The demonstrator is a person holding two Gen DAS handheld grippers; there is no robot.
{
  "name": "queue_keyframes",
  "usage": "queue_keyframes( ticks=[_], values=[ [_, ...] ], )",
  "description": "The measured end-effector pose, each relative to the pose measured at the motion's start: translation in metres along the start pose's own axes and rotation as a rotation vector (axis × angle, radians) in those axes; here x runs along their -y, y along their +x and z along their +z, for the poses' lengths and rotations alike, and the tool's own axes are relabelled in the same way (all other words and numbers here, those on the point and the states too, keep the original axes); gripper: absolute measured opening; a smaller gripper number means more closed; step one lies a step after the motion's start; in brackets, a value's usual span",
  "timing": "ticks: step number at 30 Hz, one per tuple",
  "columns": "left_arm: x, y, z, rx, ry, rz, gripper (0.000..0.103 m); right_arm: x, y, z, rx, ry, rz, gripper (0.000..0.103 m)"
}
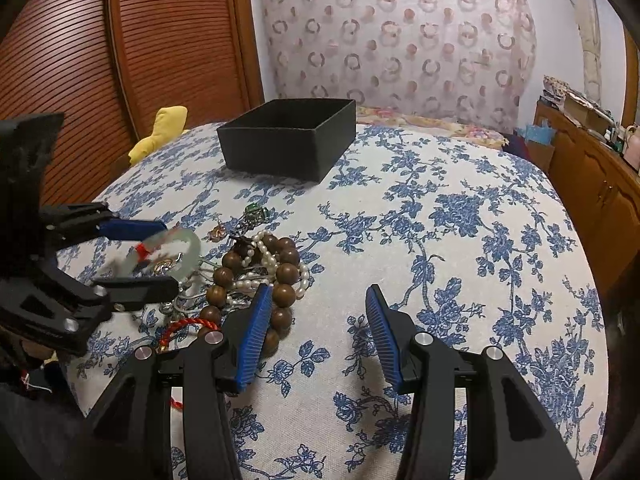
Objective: Organize jewelry
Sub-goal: 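Grasp the jade bangle with the left tool while the right tool grasps the brown bead bracelet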
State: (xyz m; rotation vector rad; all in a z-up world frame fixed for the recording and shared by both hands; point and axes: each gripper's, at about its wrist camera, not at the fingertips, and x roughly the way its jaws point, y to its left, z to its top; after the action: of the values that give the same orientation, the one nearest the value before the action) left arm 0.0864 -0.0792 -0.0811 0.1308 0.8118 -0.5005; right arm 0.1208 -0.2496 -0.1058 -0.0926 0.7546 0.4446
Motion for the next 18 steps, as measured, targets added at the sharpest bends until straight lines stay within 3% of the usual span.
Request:
queue_keyframes(
  ticks=[3, 8, 10, 18],
  values=[
    [-0.001, -0.009, -0.002, 0.017, -0.003, 0.007, 0.069, -0.001, 0.004, 0.0, -0.024, -0.008, 0.012, 0.039],
    [-0.003, -0.014, -0.003, 0.038, -0.023, 0.008, 0.069, -0.003, 0.007, 0.003, -0.045, -0.017, 0.015, 0.032],
    [-0.005, -0.016, -0.004, 0.042, -0.03, 0.008, 0.069, -0.008, 0.009, 0.004, -0.063, -0.031, 0.021, 0.024],
    [-0.01, -0.021, -0.006, 0.058, -0.04, 0.011, 0.069, -0.013, 0.018, 0.009, -0.101, -0.034, 0.018, 0.023]
  ],
)
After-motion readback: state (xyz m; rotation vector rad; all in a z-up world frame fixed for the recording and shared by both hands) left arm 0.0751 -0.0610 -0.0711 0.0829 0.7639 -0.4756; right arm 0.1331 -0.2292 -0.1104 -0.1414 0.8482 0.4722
